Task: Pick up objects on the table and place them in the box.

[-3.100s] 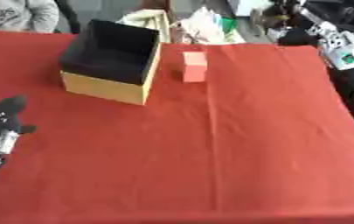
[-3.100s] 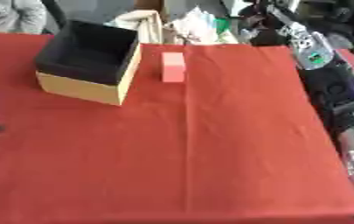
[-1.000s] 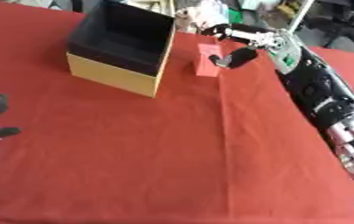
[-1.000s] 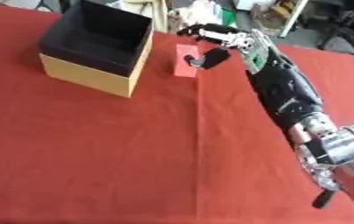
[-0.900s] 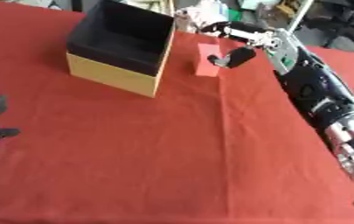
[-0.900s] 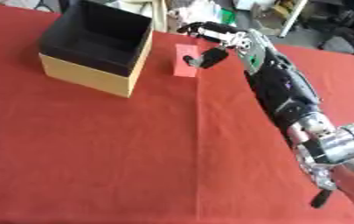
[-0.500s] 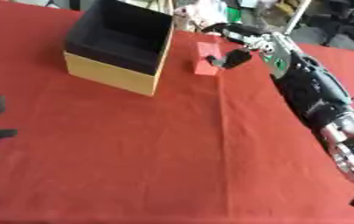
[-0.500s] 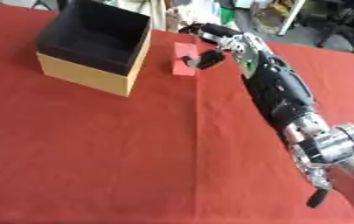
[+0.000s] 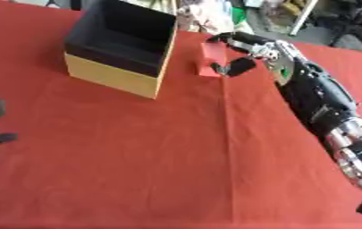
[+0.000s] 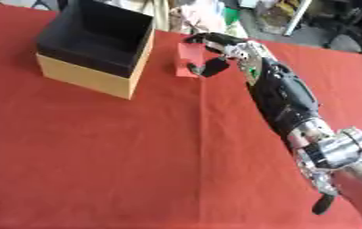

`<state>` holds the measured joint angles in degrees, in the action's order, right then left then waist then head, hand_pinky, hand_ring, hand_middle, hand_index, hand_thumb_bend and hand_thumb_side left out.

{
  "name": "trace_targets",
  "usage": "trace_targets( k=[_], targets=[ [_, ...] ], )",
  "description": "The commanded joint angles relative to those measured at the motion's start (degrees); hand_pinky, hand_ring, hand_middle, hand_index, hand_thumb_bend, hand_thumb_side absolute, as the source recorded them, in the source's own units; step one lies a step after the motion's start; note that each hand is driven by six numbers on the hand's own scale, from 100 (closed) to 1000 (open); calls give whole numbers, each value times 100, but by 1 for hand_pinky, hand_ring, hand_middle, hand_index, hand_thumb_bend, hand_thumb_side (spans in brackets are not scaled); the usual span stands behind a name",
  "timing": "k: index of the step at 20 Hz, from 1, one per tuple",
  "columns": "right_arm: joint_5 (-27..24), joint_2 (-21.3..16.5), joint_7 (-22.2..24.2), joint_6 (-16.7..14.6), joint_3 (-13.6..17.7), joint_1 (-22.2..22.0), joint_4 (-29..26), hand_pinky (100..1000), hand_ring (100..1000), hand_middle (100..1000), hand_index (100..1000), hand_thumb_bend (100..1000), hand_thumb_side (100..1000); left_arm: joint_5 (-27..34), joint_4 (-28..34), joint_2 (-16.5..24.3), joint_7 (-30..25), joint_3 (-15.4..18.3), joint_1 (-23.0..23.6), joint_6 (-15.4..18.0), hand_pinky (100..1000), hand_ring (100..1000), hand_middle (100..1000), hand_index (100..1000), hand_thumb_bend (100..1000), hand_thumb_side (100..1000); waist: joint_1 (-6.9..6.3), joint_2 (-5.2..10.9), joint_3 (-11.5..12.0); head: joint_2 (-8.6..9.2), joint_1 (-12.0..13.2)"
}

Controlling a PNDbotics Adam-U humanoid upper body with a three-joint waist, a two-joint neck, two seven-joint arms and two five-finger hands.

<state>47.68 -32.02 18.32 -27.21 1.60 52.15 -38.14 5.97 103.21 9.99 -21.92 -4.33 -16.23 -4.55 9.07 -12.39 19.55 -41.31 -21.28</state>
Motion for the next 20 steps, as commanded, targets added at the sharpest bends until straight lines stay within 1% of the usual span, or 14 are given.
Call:
trace_targets(
  k=[1,5,6,7,9,11,15,20],
  targets=[
    [-84,-150,-144,19,58,98,-32,872,972,872,1000,131,348,-22,126,-1,-10,-1,-88,17,793,1000,908,884,100,445,-55,76,-17,58,-8],
    [-93,-151,-217,22,42,96,-18,872,972,872,1000,131,348,-23,125,-1,-9,-2,-89,17,793,1000,908,884,100,445,-55,76,-18,58,-8],
    [-111,-157,-240,14,69,116,-46,819,874,640,968,132,212,-23,124,-1,-9,-1,-88,18,794,1000,907,883,100,441,-60,81,-28,60,-3],
    [-168,-170,-300,-6,143,150,-139,818,872,637,967,132,212,-21,124,-1,-6,2,-87,19,794,1000,907,883,100,441,-65,85,-42,63,3],
    [-302,-193,-470,7,193,135,-370,813,865,624,960,128,202,-15,124,0,-4,1,-92,23,793,1000,907,883,100,439,-68,93,-62,73,8],
    [-383,-215,-679,15,149,126,-522,813,864,624,958,125,195,-8,123,0,-3,-1,-95,24,794,1000,907,883,100,437,-68,104,-73,81,2],
    [-472,-266,-1014,-72,51,170,-714,812,860,620,953,127,177,9,120,-3,-4,-8,-91,20,793,1000,905,882,100,431,-63,159,-82,73,-16],
    [-678,-368,-1070,-189,-31,209,-950,813,859,621,949,128,165,49,93,-19,-16,-36,-76,12,793,1000,903,881,100,421,-78,288,-77,65,-10]
  ],
)
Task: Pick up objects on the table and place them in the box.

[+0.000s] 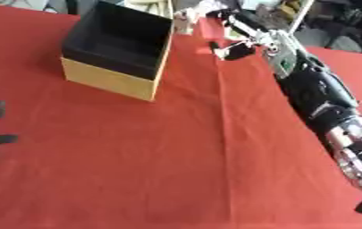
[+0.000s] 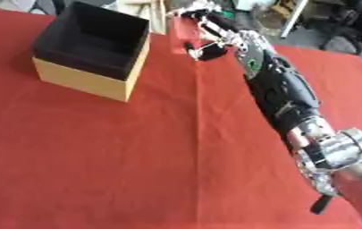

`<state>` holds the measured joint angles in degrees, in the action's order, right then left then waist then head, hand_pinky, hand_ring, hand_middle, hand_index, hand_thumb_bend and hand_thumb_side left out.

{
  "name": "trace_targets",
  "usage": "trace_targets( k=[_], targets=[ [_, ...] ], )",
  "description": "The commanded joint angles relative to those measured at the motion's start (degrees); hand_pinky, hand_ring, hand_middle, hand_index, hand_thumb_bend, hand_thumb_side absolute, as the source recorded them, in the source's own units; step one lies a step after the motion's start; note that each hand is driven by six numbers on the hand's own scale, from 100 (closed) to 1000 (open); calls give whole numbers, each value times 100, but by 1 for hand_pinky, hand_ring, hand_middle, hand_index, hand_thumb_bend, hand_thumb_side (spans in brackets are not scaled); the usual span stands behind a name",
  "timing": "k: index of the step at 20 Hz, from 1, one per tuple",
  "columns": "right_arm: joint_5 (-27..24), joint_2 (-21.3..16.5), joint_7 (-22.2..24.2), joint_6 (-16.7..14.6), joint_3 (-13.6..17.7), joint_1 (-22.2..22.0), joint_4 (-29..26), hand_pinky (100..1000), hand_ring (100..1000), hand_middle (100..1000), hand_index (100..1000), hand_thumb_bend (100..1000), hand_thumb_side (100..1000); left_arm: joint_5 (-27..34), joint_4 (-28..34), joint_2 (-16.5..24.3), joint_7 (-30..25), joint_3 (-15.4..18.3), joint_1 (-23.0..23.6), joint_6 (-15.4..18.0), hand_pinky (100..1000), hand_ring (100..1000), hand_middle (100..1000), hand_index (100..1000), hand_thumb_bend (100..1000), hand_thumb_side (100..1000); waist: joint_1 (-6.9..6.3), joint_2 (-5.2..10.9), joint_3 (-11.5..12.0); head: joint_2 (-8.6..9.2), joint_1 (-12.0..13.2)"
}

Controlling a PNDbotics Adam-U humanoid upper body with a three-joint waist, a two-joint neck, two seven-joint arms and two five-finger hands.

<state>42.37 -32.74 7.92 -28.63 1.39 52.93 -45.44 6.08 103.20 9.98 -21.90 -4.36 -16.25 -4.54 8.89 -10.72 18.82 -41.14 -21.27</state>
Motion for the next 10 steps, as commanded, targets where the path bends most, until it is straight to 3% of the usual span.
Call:
trace_targets(
  k=[1,10],
  targets=[
    [-192,-308,-13,-57,-23,146,-253,813,859,623,949,125,164,49,86,-25,-22,-41,-70,9,793,1000,903,881,100,420,-67,155,-3,41,-14],
    [-442,-213,177,-193,-182,294,-513,815,857,631,944,128,158,99,1,-72,-106,-145,-55,-14,792,1000,901,881,100,418,-64,358,164,35,-41]
  ],
)
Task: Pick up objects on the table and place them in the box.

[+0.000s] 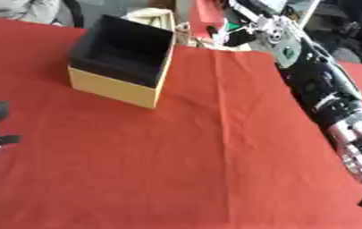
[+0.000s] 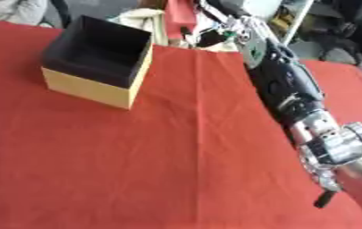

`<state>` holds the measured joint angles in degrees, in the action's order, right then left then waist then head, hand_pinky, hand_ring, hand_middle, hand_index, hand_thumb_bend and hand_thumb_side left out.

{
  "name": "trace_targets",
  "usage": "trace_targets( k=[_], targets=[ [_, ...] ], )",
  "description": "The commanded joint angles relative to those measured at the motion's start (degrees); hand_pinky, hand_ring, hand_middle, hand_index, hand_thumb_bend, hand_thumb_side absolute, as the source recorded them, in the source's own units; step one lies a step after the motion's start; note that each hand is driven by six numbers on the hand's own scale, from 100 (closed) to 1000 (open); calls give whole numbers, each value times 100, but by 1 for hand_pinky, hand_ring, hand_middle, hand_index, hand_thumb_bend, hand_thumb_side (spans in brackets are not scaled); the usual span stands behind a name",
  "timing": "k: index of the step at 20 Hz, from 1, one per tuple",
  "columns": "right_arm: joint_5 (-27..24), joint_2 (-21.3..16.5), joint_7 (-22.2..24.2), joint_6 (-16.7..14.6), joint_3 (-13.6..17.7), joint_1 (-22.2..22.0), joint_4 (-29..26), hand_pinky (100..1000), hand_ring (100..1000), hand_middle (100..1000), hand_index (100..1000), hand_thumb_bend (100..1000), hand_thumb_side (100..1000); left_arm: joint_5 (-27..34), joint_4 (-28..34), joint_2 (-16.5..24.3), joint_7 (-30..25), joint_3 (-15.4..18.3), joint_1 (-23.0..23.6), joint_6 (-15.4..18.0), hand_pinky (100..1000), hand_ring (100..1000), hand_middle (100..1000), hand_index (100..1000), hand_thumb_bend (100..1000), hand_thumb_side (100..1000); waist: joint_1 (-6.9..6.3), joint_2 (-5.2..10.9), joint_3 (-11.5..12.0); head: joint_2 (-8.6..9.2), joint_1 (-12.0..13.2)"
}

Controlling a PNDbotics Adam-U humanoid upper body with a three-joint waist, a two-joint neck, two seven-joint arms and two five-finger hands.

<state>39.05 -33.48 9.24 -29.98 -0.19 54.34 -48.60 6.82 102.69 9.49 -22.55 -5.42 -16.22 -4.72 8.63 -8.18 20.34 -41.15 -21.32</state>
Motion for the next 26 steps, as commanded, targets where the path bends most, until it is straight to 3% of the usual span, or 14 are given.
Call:
trace_targets(
  k=[1,9,18,22,24,26],
  targets=[
    [-140,-109,71,-82,-48,162,-237,815,857,630,945,122,153,27,49,-28,-50,-48,-61,2,792,1000,901,880,100,418,-31,111,42,38,-39],
    [-261,207,375,-212,-234,196,-404,812,860,632,952,100,157,22,51,-80,-88,-87,-117,-6,792,1000,900,880,100,422,-11,72,271,68,-162],
    [-60,641,641,-303,-379,242,-399,813,863,646,958,100,171,-42,23,-113,-98,-95,-151,-26,792,1000,901,881,100,435,26,-6,408,106,-311],
    [18,698,670,-379,-403,222,-406,825,889,796,977,100,181,-49,23,-116,-99,-93,-151,-30,792,1000,901,881,100,436,36,-11,409,118,-316],
    [45,707,764,-457,-445,206,-388,867,951,946,1000,100,193,-48,26,-115,-99,-93,-151,-32,792,1000,901,881,100,436,40,-14,402,119,-318],
    [164,696,930,-610,-605,179,-342,896,991,1000,1000,118,209,-51,27,-112,-102,-94,-152,-33,792,1000,901,880,100,436,43,-16,398,118,-323]
  ],
)
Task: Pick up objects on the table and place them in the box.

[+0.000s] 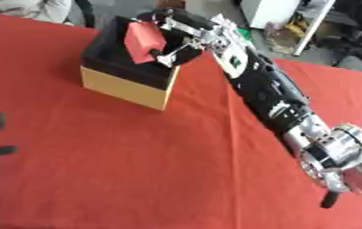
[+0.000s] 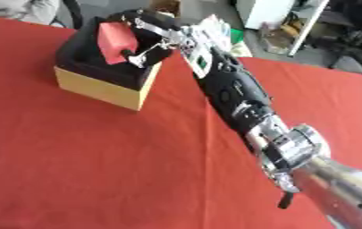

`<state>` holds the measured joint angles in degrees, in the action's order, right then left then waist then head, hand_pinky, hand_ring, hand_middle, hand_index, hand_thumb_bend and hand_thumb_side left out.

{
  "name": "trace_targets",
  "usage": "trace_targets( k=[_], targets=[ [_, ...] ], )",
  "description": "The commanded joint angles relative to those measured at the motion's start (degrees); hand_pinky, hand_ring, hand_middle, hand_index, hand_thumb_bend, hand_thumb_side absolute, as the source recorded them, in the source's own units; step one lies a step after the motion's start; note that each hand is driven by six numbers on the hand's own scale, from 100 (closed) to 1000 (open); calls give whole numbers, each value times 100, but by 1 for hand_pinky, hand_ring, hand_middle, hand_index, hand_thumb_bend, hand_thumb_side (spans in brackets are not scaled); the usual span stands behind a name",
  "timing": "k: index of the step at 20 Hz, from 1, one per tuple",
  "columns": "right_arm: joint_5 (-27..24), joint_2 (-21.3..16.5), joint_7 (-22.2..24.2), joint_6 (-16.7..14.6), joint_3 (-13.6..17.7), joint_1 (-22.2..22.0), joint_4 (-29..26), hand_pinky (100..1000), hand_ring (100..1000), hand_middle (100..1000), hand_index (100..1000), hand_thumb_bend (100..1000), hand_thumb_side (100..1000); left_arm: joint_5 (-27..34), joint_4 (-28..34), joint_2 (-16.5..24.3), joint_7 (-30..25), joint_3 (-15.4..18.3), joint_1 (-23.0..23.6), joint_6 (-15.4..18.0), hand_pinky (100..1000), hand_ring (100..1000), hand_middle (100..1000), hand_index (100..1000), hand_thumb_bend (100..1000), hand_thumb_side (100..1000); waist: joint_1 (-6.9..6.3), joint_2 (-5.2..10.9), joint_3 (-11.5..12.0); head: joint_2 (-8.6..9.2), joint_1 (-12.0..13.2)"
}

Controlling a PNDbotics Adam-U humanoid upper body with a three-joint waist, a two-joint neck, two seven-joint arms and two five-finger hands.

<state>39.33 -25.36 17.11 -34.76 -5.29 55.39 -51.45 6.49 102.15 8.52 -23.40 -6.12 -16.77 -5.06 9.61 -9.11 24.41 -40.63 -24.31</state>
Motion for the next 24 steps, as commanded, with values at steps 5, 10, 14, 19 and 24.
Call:
trace_targets(
  k=[5,10,14,19,24],
  targets=[
    [319,-101,583,-366,25,65,-54,917,1000,1000,1000,148,207,-21,82,-12,-11,-13,-95,5,792,1000,900,880,100,434,-69,69,-37,73,-25],
    [196,-137,666,-306,99,58,-143,919,1000,1000,1000,146,204,-20,83,-6,-8,-5,-95,13,793,1000,899,880,100,431,-81,61,-69,77,-26],
    [66,-198,565,-269,141,70,-241,912,1000,1000,1000,133,189,-23,77,2,1,2,-90,17,793,1000,899,880,100,428,-92,62,-108,75,-21],
    [-310,-420,206,-84,361,39,-537,886,1000,1000,1000,100,105,-43,76,33,36,39,-77,28,792,1000,898,879,100,425,-76,61,-259,86,62],
    [-764,-726,-266,189,533,-176,-788,869,1000,990,1000,100,100,-62,90,82,99,94,-54,47,792,1000,897,878,100,419,-81,44,-483,90,213]
  ],
)
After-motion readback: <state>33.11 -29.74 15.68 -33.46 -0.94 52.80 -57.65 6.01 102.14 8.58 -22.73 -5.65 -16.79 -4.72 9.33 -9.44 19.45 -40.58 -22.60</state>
